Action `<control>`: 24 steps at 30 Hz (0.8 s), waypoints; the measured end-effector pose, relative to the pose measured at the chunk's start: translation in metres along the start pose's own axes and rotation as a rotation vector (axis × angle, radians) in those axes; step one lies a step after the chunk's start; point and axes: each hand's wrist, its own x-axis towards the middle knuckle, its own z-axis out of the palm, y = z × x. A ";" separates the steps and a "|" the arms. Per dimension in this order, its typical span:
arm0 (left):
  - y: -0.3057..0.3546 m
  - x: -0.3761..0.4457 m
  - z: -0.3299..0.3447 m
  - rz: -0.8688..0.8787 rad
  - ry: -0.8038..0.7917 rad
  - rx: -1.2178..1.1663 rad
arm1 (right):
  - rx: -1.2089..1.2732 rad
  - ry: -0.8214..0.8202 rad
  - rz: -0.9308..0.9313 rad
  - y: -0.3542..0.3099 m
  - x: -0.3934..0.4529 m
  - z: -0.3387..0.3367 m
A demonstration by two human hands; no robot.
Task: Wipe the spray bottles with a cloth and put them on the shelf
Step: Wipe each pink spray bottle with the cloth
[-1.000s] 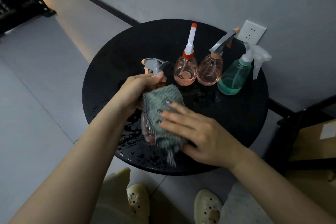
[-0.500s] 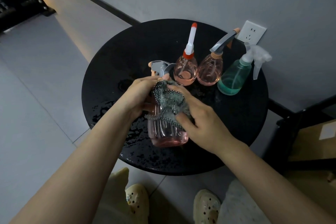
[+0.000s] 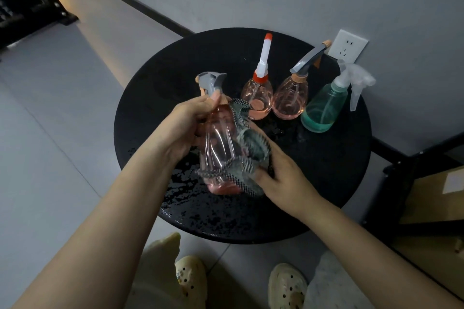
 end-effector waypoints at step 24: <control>0.005 -0.003 0.021 -0.016 -0.059 -0.162 | 0.006 0.021 0.200 -0.017 0.008 -0.007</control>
